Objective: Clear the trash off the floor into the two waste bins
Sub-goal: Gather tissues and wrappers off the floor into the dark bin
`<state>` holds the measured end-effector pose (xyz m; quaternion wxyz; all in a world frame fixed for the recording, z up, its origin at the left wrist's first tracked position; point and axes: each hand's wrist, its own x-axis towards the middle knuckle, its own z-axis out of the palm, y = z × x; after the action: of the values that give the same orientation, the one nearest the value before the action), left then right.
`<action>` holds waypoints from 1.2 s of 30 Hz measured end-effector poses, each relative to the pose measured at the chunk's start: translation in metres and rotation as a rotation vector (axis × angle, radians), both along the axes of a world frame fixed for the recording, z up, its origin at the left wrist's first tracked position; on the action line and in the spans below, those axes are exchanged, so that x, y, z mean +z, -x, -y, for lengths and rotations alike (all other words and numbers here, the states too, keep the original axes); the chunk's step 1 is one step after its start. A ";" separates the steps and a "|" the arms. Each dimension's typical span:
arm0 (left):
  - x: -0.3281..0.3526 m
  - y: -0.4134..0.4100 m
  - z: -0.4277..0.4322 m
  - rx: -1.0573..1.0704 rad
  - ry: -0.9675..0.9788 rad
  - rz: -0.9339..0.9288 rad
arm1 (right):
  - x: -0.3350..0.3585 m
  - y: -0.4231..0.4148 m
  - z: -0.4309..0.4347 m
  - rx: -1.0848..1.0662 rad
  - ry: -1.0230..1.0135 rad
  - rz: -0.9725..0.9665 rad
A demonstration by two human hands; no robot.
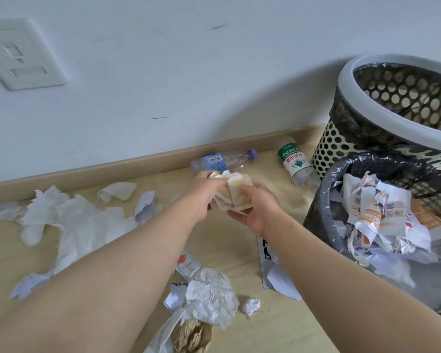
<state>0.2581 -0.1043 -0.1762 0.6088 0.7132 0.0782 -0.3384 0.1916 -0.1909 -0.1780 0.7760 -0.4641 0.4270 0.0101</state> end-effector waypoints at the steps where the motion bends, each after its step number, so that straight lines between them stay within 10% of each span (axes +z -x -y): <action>1: 0.008 0.001 0.005 0.016 0.036 -0.023 | 0.007 -0.002 0.001 -0.042 -0.016 0.045; 5: 0.042 0.000 0.022 0.045 0.134 -0.033 | 0.040 -0.005 0.011 -0.131 0.018 0.152; 16: 0.108 0.054 0.088 -0.345 -0.043 0.712 | 0.117 0.051 0.073 -0.382 0.641 0.153; 21: 0.112 0.096 0.121 -0.311 -0.094 0.816 | 0.106 0.088 0.080 -0.470 0.579 0.098; 36: 0.077 0.133 0.136 -0.712 -0.202 0.910 | 0.080 0.183 0.171 0.198 1.057 -0.342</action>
<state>0.1252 -0.2400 -0.0996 0.3589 0.8238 -0.4035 -0.1725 0.0090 -0.3622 -0.0981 0.3530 -0.8194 0.4481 -0.0573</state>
